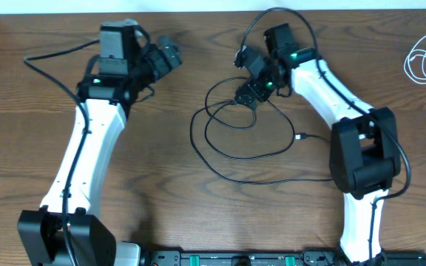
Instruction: Untangle cables
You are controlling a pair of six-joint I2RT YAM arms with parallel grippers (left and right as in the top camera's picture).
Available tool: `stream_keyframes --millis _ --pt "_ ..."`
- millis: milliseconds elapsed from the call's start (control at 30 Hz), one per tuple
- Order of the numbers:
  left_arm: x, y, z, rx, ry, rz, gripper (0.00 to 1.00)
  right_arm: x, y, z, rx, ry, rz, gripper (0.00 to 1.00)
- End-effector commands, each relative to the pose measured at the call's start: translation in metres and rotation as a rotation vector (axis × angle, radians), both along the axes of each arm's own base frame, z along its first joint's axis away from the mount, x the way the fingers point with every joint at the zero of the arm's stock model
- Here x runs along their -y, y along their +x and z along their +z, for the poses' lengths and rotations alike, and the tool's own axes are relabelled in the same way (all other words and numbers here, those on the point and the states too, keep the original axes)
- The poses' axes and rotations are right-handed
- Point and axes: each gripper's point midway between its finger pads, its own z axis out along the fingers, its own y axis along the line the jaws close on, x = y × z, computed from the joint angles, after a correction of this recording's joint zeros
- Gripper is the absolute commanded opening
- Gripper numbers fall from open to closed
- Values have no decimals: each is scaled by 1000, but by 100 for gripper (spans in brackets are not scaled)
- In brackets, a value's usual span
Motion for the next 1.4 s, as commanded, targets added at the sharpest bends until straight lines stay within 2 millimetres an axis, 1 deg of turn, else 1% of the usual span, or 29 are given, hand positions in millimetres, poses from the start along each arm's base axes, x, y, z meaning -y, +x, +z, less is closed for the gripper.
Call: stream_keyframes --millis 0,100,133,233,333,400,467,500,633,700,800,867,967,1033,1100,1167,1200,1233,1300,1333,1367 --pt "-9 0 1 7 46 -18 97 15 6 -30 -23 -91 -65 99" --pt "-9 -2 0 1 56 -28 97 17 3 -41 -49 -103 -72 99" --pt "-9 -2 -1 1 57 -30 97 15 1 -45 -59 -94 -57 99" --pt "-8 -2 -3 -5 57 -32 97 1 -8 -44 -71 -42 31 99" --pt "-8 -4 -6 -17 58 -33 97 -7 -16 -46 -87 -40 56 91" --pt "-8 -4 -9 -25 59 -33 97 -11 -21 -47 -99 -44 67 84" --pt "-8 -3 -11 -29 59 -33 97 -15 -30 -49 -122 -55 76 73" --pt "-8 -3 -11 -30 59 -33 97 -15 -32 -50 -127 -65 78 65" --pt "-8 -3 -12 -33 59 -33 97 -6 -27 -54 -136 -113 -23 16" --pt "-8 -3 -13 -35 59 -33 97 -3 -22 -48 -131 -116 -75 1" --pt "-8 -3 -14 -37 59 -33 97 7 -9 -26 -102 -105 -165 1" --pt "-8 -2 -15 -40 59 -33 97 19 4 -3 -66 -94 -257 1" --pt "-8 -2 -18 -46 60 -34 97 51 22 39 7 -83 -420 1" --pt "-8 -1 -20 -50 60 -34 97 81 30 70 67 -92 -522 1" --pt "-8 -1 -21 -54 60 -33 97 117 32 98 124 -128 -630 1" --pt "-8 -1 -24 -59 60 -34 97 153 27 121 167 -183 -732 1" --pt "-8 0 -25 -62 61 -34 97 175 20 134 179 -212 -797 1" --pt "-8 0 -25 -63 60 -34 97 190 13 142 178 -229 -843 1" --pt "-8 0 -27 -66 61 -34 97 218 -4 155 154 -242 -930 1" --pt "-8 0 -27 -66 61 -34 97 226 -10 158 144 -242 -955 1" --pt "-8 0 -27 -65 61 -34 97 238 -19 161 121 -242 -998 1"
